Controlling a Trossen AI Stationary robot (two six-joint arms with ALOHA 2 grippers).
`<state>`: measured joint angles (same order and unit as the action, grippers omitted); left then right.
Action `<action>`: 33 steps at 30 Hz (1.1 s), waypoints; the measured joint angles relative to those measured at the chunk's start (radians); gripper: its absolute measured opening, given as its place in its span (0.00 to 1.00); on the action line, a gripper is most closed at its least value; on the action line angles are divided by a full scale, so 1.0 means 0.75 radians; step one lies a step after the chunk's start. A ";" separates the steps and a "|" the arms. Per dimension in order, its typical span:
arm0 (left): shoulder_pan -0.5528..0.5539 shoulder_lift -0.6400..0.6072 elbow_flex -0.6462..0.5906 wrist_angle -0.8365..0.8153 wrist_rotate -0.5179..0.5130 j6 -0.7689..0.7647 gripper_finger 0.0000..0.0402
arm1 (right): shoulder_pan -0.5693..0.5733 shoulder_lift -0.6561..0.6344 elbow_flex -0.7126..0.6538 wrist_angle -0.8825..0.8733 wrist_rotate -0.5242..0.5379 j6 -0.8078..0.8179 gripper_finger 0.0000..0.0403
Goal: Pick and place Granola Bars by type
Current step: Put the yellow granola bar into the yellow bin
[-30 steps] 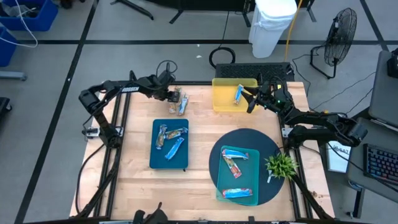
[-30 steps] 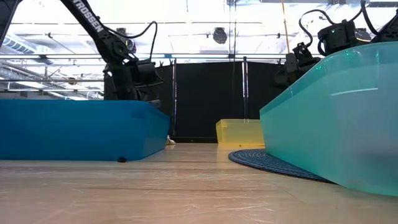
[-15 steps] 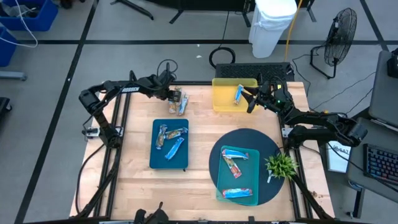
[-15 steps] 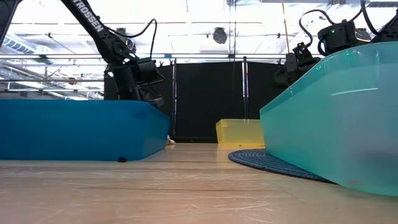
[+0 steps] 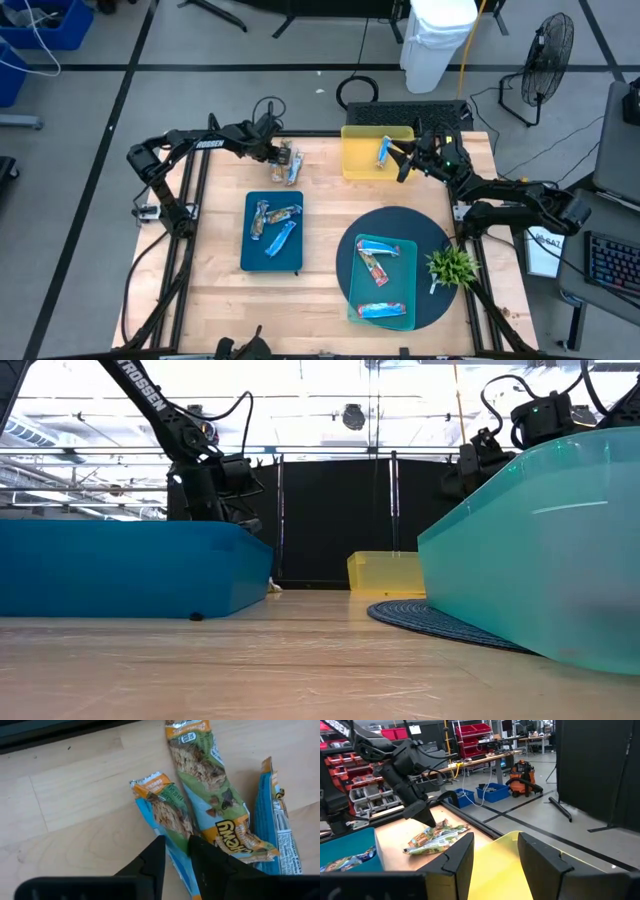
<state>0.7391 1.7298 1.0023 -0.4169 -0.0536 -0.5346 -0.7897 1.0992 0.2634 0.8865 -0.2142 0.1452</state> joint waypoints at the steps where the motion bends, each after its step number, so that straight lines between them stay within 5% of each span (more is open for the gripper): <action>1: 0.000 0.000 0.000 -0.001 0.000 0.001 0.23 | 0.005 0.000 0.000 0.001 -0.001 0.000 0.36; 17: -0.028 0.000 -0.001 -0.003 0.002 0.046 0.22 | 0.044 0.000 0.000 0.019 0.001 0.022 0.36; 23: -0.035 0.000 -0.001 -0.032 0.014 0.141 0.03 | 0.044 0.000 0.000 0.005 0.000 0.035 0.36; 33: -0.093 -0.089 -0.003 -0.047 -0.107 0.386 0.01 | 0.044 0.000 0.000 -0.070 -0.018 0.036 0.36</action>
<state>0.6696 1.6631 1.0004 -0.4522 -0.1338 -0.2451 -0.7569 1.0991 0.2634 0.8343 -0.2274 0.1719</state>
